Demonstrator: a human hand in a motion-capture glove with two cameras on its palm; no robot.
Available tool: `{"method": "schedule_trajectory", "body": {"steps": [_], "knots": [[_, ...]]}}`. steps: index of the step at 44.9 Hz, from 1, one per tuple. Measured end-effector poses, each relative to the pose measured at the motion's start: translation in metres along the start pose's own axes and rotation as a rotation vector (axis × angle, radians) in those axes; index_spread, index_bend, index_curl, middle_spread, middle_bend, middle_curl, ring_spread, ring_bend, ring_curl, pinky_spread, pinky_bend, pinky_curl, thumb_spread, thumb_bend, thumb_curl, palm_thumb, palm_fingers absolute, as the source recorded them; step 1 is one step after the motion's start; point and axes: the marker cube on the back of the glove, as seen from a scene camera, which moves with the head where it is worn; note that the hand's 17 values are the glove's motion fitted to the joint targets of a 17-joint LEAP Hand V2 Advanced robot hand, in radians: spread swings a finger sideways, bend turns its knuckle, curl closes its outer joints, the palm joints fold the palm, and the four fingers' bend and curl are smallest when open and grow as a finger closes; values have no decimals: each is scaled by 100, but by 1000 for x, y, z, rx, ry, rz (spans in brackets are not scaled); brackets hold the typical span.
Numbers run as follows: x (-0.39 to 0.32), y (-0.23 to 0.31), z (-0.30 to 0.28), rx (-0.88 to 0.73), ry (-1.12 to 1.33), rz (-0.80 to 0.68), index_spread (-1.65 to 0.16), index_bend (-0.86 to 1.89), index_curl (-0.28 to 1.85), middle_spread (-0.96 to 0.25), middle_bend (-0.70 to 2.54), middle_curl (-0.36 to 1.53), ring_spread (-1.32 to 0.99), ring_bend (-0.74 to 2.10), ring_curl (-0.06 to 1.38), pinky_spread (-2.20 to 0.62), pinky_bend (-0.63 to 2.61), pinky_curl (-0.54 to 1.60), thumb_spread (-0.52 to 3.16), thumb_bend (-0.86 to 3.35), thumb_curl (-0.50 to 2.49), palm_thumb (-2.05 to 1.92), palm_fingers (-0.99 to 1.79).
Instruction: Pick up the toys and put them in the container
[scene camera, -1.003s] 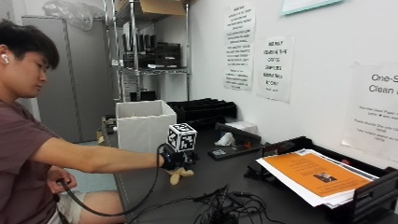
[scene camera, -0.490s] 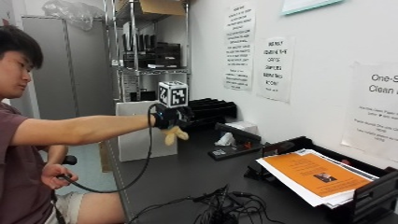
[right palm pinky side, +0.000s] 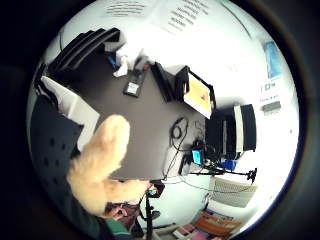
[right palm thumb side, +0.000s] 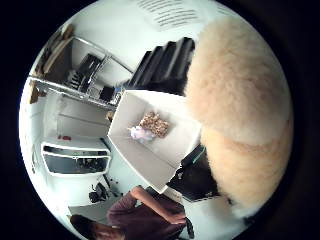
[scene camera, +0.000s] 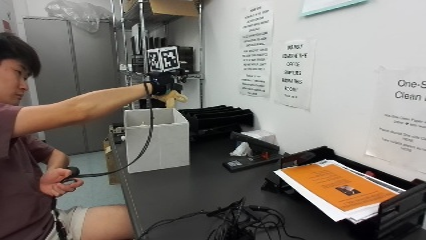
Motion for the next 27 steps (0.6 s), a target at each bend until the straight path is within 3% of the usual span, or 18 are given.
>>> {"method": "schedule_trajectory", "body": {"steps": [15,22,27], "knots": [[-148,-33,6,-37,19,-188,-41,59,98,-22,126,87,-32,147,64,-38,114,53,74,-1,85,51,106],[-192,-36,15,42,-143,-311,-42,56,105,-21,126,87,-32,147,64,-38,114,53,74,-1,87,50,106],[-202,-35,34,-98,-60,-342,-42,53,109,-21,125,87,-32,146,63,-38,114,53,73,-2,88,50,106]]}}
